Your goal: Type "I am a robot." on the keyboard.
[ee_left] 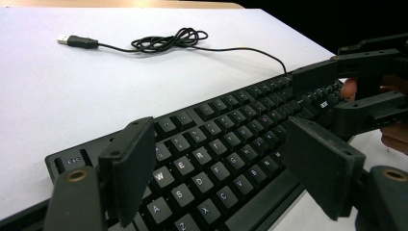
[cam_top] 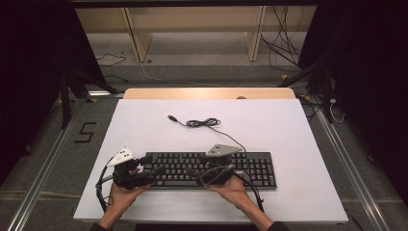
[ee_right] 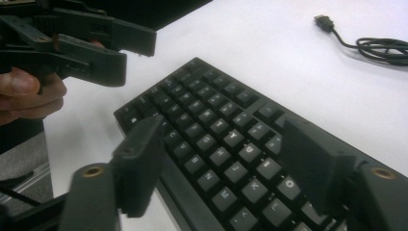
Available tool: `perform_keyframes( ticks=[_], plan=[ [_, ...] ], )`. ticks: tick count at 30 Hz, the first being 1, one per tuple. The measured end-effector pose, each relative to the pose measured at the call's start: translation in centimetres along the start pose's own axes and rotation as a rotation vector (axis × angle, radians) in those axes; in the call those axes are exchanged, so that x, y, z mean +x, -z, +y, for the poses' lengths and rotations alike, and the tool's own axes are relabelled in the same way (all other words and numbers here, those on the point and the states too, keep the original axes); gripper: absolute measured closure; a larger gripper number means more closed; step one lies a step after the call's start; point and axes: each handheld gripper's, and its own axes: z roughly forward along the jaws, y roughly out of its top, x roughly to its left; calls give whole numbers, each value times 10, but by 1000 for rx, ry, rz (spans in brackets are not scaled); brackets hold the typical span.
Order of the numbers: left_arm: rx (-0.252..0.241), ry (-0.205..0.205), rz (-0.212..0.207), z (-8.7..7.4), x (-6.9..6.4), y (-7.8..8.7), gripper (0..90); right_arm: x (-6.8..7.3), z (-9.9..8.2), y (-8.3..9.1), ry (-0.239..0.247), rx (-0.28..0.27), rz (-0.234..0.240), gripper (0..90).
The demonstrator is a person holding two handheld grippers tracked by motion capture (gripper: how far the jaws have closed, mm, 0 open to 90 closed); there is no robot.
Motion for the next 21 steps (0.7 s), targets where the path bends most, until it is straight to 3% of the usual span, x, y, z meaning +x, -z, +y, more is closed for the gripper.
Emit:
perform_keyframes(
  ticks=[3, 4, 14, 21],
  plan=[
    [0, -1, 1, 0, 0, 0, 265, 2, 1, -3, 5, 9, 5, 395],
    [1, -3, 2, 0, 0, 0, 265, 3, 2, -7, 9, 24, 5, 457],
    [1, -4, 6, 0, 0, -1, 264, 9, 1, -24, 29, 84, -7, 769],
    [4, -5, 6, -1, 0, -1, 264, 14, -2, -36, 45, 125, -2, 900]
  ],
)
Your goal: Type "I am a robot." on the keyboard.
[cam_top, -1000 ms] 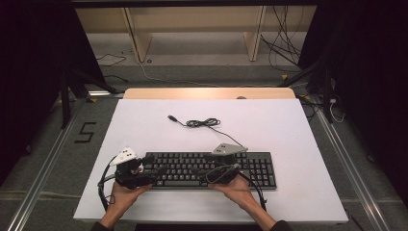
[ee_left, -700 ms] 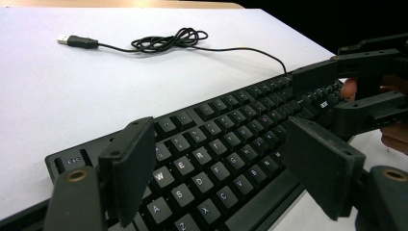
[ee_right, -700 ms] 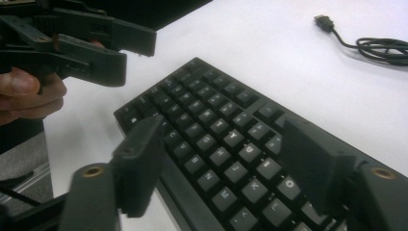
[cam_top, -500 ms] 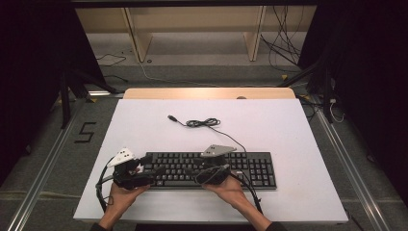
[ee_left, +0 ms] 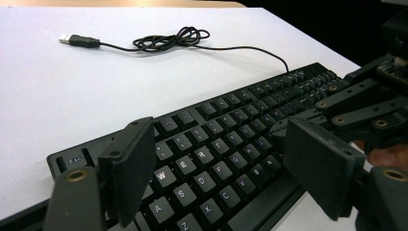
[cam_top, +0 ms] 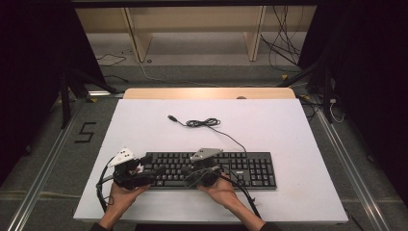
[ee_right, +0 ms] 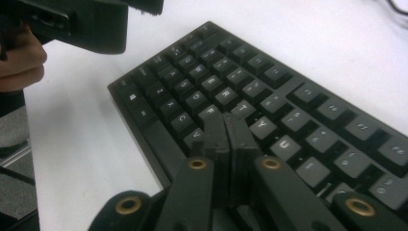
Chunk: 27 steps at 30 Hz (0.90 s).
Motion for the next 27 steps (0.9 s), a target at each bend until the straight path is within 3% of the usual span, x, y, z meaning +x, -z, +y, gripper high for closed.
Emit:
perform_keyframes(
  ticks=[14, 21, 26, 27],
  plan=[
    [-1, -2, 1, 0, 0, 0, 264, 4, -3, -18, 9, 59, -18, 900],
    [1, -2, 1, 0, 0, -1, 264, 8, -6, -23, 47, 75, -41, 900],
    [-1, -4, 3, 0, -1, 0, 264, 7, -5, -21, 25, 71, -28, 894],
    [0, -3, 3, 0, 0, 0, 264, 6, -5, -21, 18, 64, -20, 846]
  ],
)
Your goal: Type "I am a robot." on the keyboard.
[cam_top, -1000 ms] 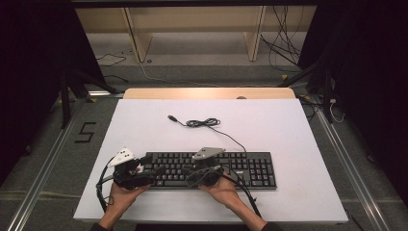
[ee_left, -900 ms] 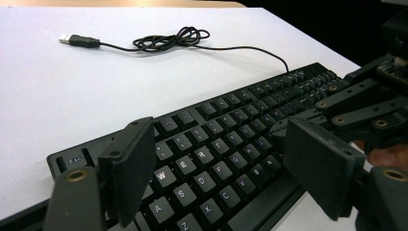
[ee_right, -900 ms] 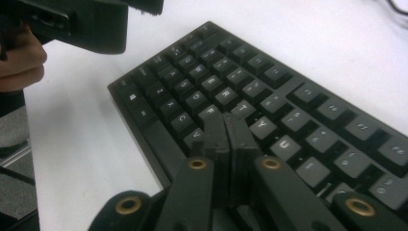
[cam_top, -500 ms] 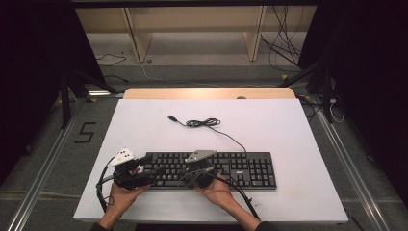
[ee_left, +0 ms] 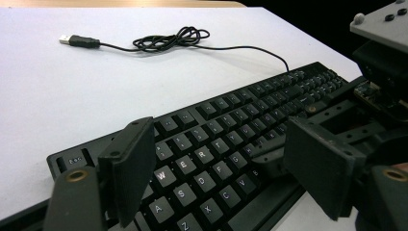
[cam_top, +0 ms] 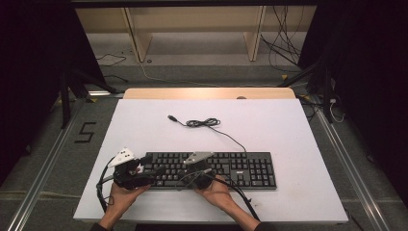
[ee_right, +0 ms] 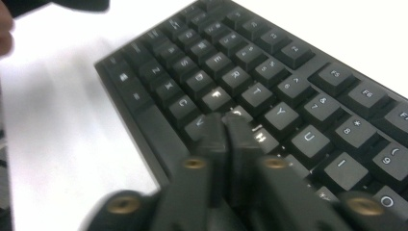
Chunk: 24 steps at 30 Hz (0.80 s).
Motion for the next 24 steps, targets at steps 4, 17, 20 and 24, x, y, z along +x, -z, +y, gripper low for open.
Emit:
perform_keyframes(
  ticks=[4, 17, 20, 24],
  plan=[
    [-1, -1, 0, 0, 0, 0, 264, -2, 2, 5, -12, -27, 5, 797],
    [-3, -2, -1, 0, 0, 1, 264, -15, 4, 27, -55, -81, 8, 435],
    [-1, -2, 0, 0, 0, 0, 264, -18, 4, 31, -59, -88, 0, 360],
    [-1, -2, 0, 0, 0, 0, 264, -21, 3, 35, -63, -93, -2, 300]
  ],
)
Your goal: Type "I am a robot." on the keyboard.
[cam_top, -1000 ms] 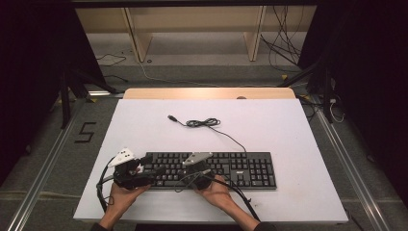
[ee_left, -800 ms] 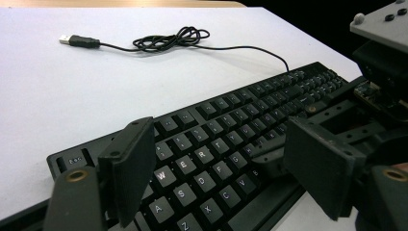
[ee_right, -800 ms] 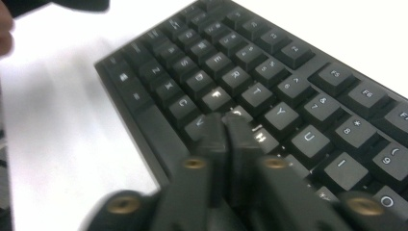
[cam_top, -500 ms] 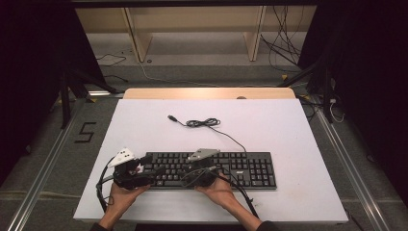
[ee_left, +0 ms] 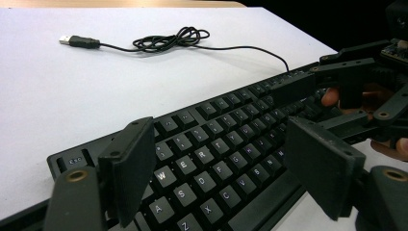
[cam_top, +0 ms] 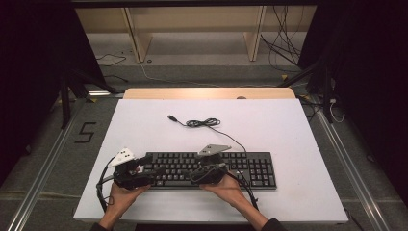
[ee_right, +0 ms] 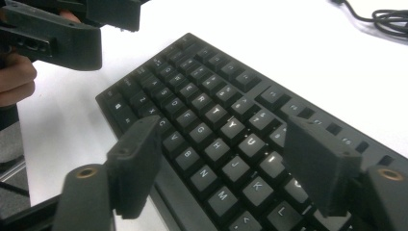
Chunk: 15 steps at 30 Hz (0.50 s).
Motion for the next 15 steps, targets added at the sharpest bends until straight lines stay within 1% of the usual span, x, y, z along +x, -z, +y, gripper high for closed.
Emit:
perform_keyframes(
  ticks=[6, 15],
  plan=[
    [0, 0, -1, 0, 0, 0, 264, -1, 0, 3, -1, -14, 5, 269],
    [0, 0, 0, 0, 0, 0, 264, -3, 1, 4, 0, -19, 3, 264]
  ],
)
